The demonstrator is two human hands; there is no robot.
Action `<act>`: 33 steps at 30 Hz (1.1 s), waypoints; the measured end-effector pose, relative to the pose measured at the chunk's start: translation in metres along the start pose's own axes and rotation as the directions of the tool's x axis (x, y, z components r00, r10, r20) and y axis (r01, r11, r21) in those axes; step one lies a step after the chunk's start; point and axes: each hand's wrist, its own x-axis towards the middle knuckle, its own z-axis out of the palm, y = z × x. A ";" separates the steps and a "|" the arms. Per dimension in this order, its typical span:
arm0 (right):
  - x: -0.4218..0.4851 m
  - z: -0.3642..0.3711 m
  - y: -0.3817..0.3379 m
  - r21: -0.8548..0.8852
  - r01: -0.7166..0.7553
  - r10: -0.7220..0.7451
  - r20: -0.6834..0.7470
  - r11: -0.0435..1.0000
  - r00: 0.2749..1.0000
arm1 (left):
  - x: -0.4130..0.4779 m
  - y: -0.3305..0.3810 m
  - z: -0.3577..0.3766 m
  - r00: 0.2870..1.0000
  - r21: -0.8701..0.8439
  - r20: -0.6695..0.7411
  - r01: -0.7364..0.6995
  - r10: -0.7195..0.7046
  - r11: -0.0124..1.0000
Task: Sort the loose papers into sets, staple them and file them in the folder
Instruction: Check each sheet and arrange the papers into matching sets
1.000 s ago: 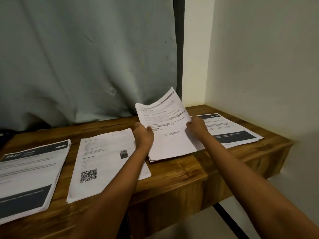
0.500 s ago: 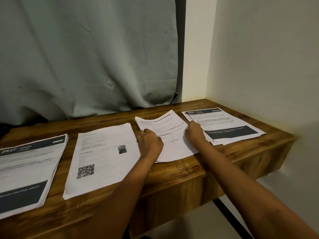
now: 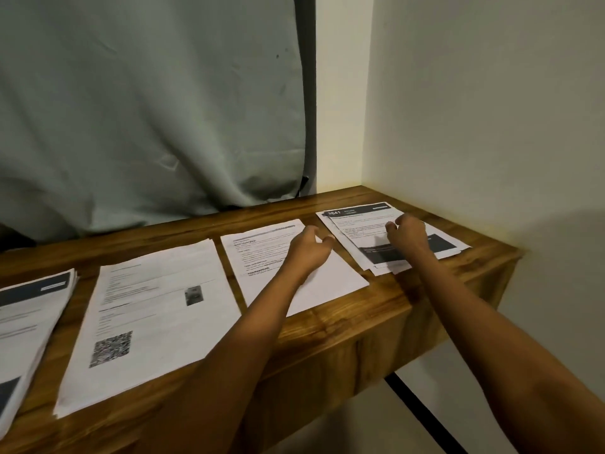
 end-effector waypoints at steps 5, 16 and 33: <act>0.025 -0.023 0.038 -0.127 -0.055 0.058 0.020 0.990 0.998 | 0.019 0.019 0.029 0.986 -0.178 0.158 0.089 -0.060 0.980; 0.071 -0.037 0.079 -0.304 -0.065 0.134 0.213 0.950 0.968 | 0.054 0.047 0.070 0.947 -0.189 0.274 0.222 -0.166 0.957; 0.043 -0.062 0.042 -0.230 -0.286 0.350 0.316 0.930 0.882 | 0.063 0.044 0.080 0.934 -0.421 0.291 0.319 -0.206 0.849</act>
